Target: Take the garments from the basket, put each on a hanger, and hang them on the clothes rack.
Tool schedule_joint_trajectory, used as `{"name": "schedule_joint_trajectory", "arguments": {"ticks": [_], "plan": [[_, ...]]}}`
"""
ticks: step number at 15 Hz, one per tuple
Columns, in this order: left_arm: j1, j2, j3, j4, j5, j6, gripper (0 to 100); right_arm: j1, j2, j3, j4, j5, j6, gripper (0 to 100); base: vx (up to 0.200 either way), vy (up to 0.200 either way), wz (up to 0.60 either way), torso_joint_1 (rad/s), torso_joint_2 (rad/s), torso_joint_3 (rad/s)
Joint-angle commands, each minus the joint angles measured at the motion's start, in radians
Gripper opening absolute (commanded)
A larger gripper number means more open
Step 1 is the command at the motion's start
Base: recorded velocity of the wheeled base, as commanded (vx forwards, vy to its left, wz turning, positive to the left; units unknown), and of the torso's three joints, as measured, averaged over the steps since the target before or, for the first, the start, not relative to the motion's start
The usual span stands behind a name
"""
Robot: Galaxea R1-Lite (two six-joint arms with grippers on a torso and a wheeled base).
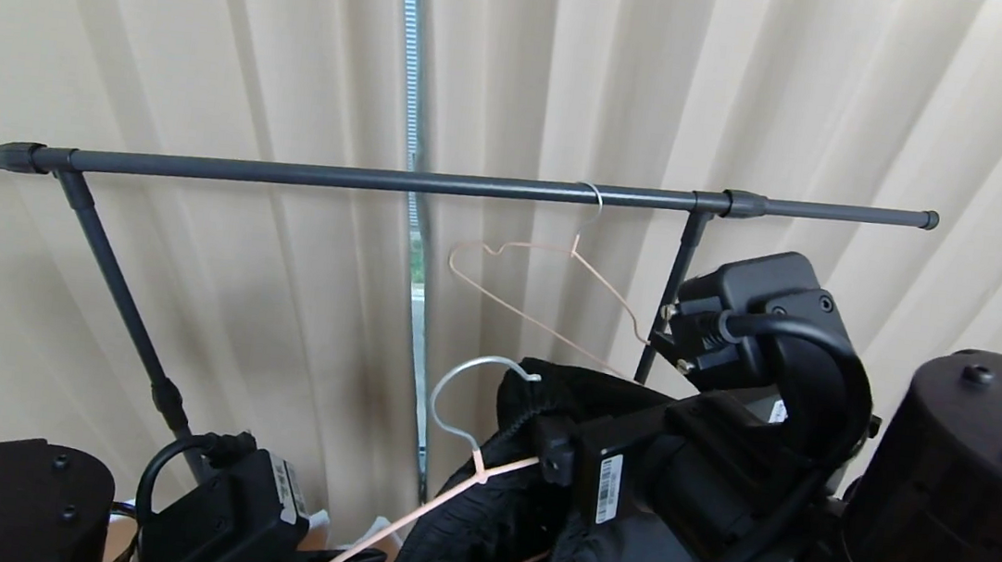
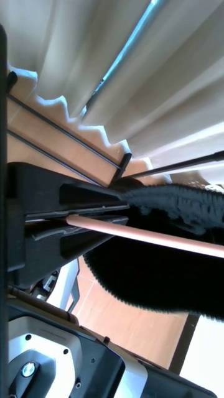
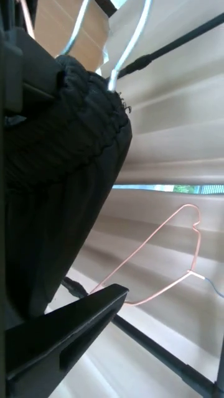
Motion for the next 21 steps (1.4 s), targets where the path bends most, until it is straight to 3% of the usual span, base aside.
{"name": "schedule_joint_trajectory", "arguments": {"ticks": [1, 10, 15, 21], "plan": [[-0.004, 0.003, 0.004, -0.001, -0.001, 0.0, 0, -0.005, 0.043, -0.015, 0.0, -0.004, 0.015, 100, 0.0, 0.0, 0.0, 0.0, 0.0, 0.0], [0.045, 0.011, -0.015, -0.007, -0.001, -0.004, 0, 0.013, 0.026, 0.019, 0.015, -0.005, 0.007, 100, 0.0, 0.0, 0.0, 0.0, 0.0, 0.0], [0.052, 0.043, -0.003, -0.099, -0.001, -0.059, 0, 0.027, 0.018, 0.036, 0.038, -0.002, 0.007, 100, 0.0, 0.0, 0.0, 0.0, 0.0, 0.0], [0.054, 0.052, -0.003, -0.104, -0.001, -0.061, 0, 0.032, -0.057, 0.041, 0.078, 0.032, -0.006, 100, 0.0, 0.0, 0.0, 0.0, 0.0, 0.0]]}}
